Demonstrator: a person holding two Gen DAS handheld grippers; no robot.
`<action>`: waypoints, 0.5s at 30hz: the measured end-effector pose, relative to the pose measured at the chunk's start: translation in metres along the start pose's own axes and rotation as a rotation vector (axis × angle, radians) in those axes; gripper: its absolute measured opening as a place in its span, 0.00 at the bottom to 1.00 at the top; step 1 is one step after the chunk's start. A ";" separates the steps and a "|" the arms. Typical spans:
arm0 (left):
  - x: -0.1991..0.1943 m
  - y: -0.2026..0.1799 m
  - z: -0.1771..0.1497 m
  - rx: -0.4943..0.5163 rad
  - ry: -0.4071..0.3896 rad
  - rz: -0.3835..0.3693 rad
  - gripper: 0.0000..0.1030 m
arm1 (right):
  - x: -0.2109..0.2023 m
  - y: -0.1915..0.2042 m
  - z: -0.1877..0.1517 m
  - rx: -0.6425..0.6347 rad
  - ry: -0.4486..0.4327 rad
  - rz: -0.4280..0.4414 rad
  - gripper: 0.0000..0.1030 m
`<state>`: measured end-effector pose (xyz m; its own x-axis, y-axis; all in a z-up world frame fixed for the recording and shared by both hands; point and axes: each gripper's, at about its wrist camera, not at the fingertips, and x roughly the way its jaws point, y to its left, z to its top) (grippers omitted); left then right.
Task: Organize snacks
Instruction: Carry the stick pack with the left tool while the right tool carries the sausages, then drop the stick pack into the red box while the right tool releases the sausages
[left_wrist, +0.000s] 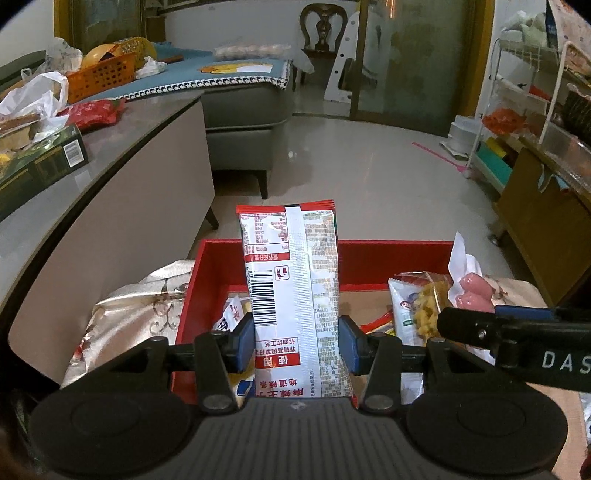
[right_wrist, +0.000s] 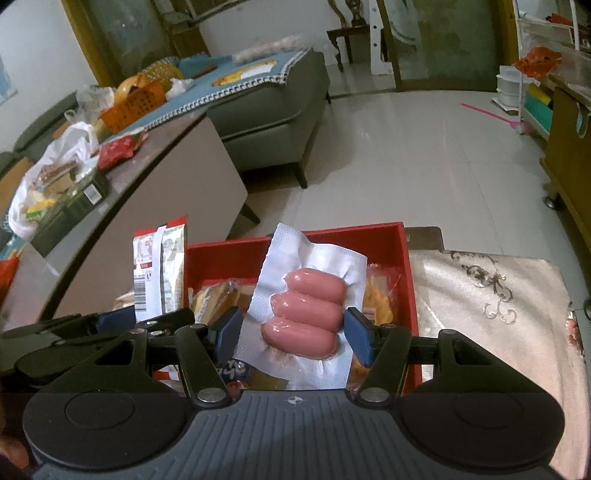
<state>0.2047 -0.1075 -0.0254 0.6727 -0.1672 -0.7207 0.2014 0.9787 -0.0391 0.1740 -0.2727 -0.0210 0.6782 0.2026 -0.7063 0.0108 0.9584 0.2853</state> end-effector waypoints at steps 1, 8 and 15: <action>0.002 0.000 0.000 0.000 0.005 0.001 0.39 | 0.002 0.000 -0.001 -0.003 0.004 -0.005 0.66; 0.009 -0.001 -0.003 0.007 0.024 0.010 0.39 | 0.013 0.002 -0.003 -0.038 0.029 -0.054 0.66; 0.012 -0.002 -0.003 0.017 0.033 0.016 0.39 | 0.018 0.005 -0.004 -0.063 0.035 -0.074 0.65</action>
<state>0.2097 -0.1110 -0.0360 0.6525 -0.1471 -0.7434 0.2032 0.9790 -0.0153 0.1828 -0.2630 -0.0348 0.6509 0.1371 -0.7467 0.0126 0.9815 0.1912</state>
